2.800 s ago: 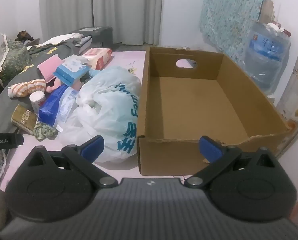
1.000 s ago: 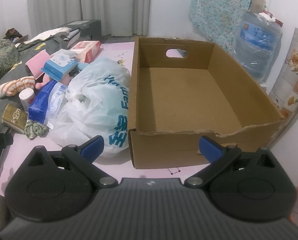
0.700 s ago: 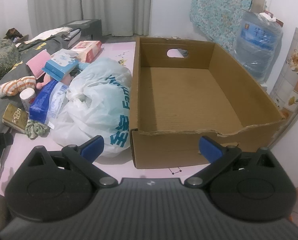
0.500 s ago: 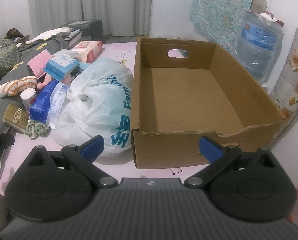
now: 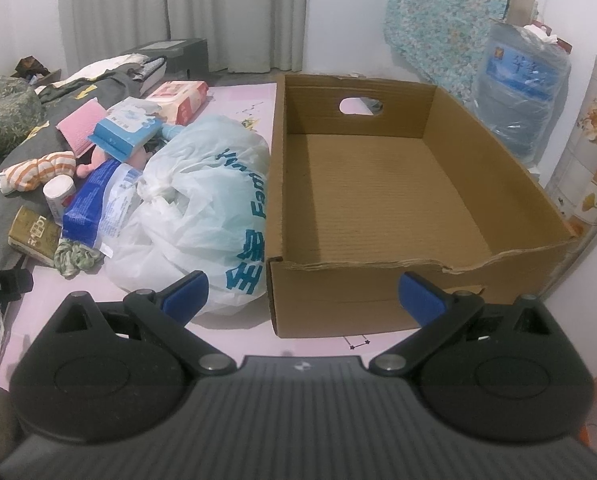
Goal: Organize soft objects
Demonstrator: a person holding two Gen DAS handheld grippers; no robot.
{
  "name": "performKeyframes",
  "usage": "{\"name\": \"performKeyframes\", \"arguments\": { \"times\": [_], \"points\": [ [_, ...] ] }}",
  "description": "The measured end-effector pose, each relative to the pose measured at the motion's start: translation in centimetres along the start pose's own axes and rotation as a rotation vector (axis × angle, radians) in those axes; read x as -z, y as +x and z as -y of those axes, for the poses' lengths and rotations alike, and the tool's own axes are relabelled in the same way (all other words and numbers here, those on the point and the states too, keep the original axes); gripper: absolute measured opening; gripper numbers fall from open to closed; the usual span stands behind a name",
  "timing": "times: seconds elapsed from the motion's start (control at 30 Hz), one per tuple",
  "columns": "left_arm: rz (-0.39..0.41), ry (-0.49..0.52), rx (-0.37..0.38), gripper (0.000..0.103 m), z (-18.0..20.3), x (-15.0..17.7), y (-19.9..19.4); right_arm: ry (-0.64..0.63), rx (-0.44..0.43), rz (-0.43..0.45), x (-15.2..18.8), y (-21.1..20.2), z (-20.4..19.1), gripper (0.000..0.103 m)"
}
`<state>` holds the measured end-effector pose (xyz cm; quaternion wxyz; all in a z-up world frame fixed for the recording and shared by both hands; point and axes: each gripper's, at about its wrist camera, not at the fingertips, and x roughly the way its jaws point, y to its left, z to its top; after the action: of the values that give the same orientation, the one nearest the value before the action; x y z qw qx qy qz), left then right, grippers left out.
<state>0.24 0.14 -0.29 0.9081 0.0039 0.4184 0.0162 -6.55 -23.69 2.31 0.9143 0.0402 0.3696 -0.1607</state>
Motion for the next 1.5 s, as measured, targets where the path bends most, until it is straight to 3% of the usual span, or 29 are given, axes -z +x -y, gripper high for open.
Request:
{"name": "performKeyframes", "arguments": {
  "times": [0.6,0.73,0.9,1.13,1.27,1.4,1.47,1.5],
  "points": [
    [-0.012,0.008,0.013,0.103,-0.8,-0.4,0.6,-0.029,-0.029,0.028,-0.2,-0.3,-0.6,0.102],
    [0.055,0.011,0.041,0.103,-1.7,-2.5,-0.6,-0.107,-0.132,0.138,-2.2,-2.2,-1.2,0.102],
    [0.129,-0.002,0.078,0.103,-3.0,-7.0,-1.4,-0.192,-0.408,0.288,-8.0,-3.3,-1.9,0.102],
    [0.190,0.018,0.049,0.103,-3.3,-12.6,3.0,-0.275,-0.650,0.189,-17.8,3.4,-6.4,0.102],
    [0.196,0.046,0.047,0.096,-3.2,-15.7,7.5,-0.247,-0.789,0.032,-22.7,10.5,-10.4,0.100],
    [0.131,0.035,0.095,0.082,-3.4,-17.9,12.3,-0.214,-0.858,-0.103,-26.2,17.3,-14.7,0.089],
    [0.072,0.008,0.136,0.067,-3.7,-18.9,14.7,-0.192,-0.896,-0.173,-27.2,21.2,-16.8,0.076],
    [0.042,-0.011,0.155,0.067,-3.9,-19.4,15.9,-0.185,-0.907,-0.209,-27.5,23.1,-17.9,0.071]
  ]
}}
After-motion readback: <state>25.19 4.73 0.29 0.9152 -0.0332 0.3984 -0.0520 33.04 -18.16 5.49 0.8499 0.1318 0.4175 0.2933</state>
